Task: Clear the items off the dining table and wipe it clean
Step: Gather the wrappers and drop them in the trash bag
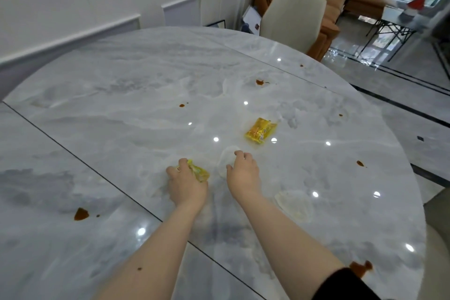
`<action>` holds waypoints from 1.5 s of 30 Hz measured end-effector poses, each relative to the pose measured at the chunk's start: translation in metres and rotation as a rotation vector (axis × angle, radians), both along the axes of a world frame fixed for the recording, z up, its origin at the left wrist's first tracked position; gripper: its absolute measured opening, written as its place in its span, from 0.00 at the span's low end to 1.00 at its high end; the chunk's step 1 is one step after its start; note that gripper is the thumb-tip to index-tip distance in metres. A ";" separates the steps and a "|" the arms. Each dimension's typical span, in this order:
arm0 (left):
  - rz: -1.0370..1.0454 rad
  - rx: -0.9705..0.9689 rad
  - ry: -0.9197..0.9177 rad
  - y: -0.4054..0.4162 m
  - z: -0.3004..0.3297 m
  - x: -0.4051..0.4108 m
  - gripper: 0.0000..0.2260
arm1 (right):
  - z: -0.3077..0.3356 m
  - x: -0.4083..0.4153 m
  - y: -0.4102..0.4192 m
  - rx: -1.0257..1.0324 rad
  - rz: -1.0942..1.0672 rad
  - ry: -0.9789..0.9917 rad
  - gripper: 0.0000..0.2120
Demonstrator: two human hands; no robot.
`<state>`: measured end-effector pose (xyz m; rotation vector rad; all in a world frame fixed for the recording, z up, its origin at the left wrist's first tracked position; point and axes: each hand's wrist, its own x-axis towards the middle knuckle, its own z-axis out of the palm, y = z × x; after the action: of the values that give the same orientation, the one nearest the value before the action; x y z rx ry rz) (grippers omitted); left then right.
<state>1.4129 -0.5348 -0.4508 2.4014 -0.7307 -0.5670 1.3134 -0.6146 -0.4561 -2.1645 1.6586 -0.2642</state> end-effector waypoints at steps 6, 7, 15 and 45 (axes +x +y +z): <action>0.033 -0.070 -0.013 -0.005 -0.007 0.008 0.21 | -0.009 0.012 -0.012 0.042 -0.055 0.113 0.20; 0.046 -0.084 0.003 -0.006 -0.007 0.009 0.21 | -0.010 0.012 -0.012 0.048 -0.073 0.106 0.19; 0.145 -0.234 0.133 -0.025 -0.002 0.002 0.30 | -0.003 -0.002 -0.018 0.103 -0.109 -0.059 0.12; -0.264 0.045 -0.021 -0.220 0.007 -0.093 0.13 | -0.002 -0.130 -0.125 0.123 -0.481 -0.460 0.05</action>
<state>1.3195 -0.7552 -0.4440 2.3709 -1.0641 -0.6701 1.1836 -0.7399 -0.4581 -1.4447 1.8242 -0.7143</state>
